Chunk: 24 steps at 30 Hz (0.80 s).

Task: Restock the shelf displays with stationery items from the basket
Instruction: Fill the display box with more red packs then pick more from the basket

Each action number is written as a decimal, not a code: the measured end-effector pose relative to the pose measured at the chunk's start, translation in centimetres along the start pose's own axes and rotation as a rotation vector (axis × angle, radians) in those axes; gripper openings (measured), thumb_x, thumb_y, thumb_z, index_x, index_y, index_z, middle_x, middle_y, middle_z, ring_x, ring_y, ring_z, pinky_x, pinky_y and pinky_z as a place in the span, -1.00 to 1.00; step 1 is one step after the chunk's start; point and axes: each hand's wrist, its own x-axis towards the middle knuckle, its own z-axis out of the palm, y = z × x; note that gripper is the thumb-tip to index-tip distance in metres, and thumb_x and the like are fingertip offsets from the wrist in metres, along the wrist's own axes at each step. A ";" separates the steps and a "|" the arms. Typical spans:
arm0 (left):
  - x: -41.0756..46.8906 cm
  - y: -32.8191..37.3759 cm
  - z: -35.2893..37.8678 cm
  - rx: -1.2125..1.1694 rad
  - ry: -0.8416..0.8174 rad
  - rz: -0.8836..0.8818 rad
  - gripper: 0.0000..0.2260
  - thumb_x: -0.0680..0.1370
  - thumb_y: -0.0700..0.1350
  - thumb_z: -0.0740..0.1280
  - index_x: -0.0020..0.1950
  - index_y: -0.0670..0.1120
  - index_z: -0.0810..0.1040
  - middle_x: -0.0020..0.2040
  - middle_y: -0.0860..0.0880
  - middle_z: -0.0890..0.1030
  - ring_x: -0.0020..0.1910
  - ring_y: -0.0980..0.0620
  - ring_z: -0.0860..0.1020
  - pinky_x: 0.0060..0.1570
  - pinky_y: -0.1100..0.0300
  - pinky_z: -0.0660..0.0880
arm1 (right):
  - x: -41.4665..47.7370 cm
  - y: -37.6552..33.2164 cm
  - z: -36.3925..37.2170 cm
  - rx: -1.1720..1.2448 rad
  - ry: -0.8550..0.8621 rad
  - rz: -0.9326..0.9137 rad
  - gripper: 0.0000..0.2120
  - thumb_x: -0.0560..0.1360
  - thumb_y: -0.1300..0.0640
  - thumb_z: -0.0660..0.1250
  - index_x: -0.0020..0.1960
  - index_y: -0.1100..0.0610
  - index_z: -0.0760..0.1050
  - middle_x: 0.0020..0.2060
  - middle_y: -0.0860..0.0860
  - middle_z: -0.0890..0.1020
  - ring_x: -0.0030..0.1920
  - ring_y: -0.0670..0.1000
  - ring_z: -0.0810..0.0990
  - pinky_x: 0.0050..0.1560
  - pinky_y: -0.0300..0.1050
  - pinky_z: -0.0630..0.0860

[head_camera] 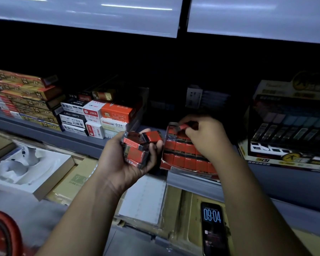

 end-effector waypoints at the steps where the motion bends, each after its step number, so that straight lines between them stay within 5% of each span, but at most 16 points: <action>1: 0.0 0.0 0.0 -0.006 -0.003 -0.001 -0.73 0.61 -0.03 0.23 0.08 -0.16 0.66 0.13 -0.32 0.62 -0.09 -0.24 0.66 -0.29 0.14 0.63 | 0.1 0.1 0.3 0.000 0.003 0.013 -0.71 0.58 0.29 0.26 0.06 -0.03 0.66 -0.16 -0.11 0.63 -0.50 -0.23 0.47 -0.55 -0.37 0.28; 6: -0.1 0.1 0.0 -0.010 -0.003 0.002 -0.72 0.62 -0.02 0.23 0.07 -0.16 0.66 0.13 -0.33 0.62 -0.09 -0.23 0.65 -0.28 0.15 0.62 | 0.3 1.1 0.8 -0.025 -0.007 0.079 -0.67 0.59 0.32 0.27 0.15 -0.02 0.67 0.14 -0.02 0.67 -0.41 -0.15 0.48 -0.55 -0.37 0.32; 11: 0.0 0.1 -0.1 0.007 0.008 0.004 -0.71 0.62 -0.03 0.23 0.07 -0.17 0.66 0.14 -0.33 0.62 -0.10 -0.24 0.66 -0.31 0.13 0.63 | -0.5 1.2 0.1 -0.066 -0.020 0.051 -0.66 0.58 0.32 0.30 0.31 0.10 0.61 0.16 0.03 0.66 -0.17 -0.16 0.51 -0.17 -0.37 0.41; 16: 0.0 -0.1 0.1 0.012 0.011 0.007 -0.72 0.60 -0.04 0.23 0.09 -0.17 0.66 0.16 -0.33 0.62 -0.09 -0.23 0.66 -0.30 0.13 0.63 | -1.3 0.7 -0.1 -0.056 -0.029 0.046 -0.66 0.59 0.24 0.33 0.35 0.08 0.57 0.17 -0.01 0.62 -0.02 -0.10 0.56 -0.20 -0.45 0.39; 20: 0.0 -0.2 0.3 0.022 0.020 0.019 -0.71 0.62 -0.02 0.21 0.10 -0.17 0.64 0.13 -0.32 0.63 -0.11 -0.23 0.67 -0.30 0.14 0.63 | -2.2 -0.7 0.8 0.118 0.035 -0.033 -0.82 0.57 0.09 0.40 0.16 -0.03 0.66 0.01 -0.20 0.68 -0.04 -0.22 0.61 -0.10 -0.43 0.51; 24: -0.1 -0.3 0.3 0.041 0.013 0.027 -0.73 0.60 -0.03 0.22 0.10 -0.16 0.61 0.14 -0.30 0.62 -0.10 -0.22 0.65 -0.31 0.14 0.63 | -2.9 -2.1 1.5 0.386 -0.136 -0.055 -0.91 0.56 0.03 0.42 0.01 -0.01 0.69 -0.15 -0.15 0.71 -0.13 -0.20 0.66 -0.06 -0.26 0.57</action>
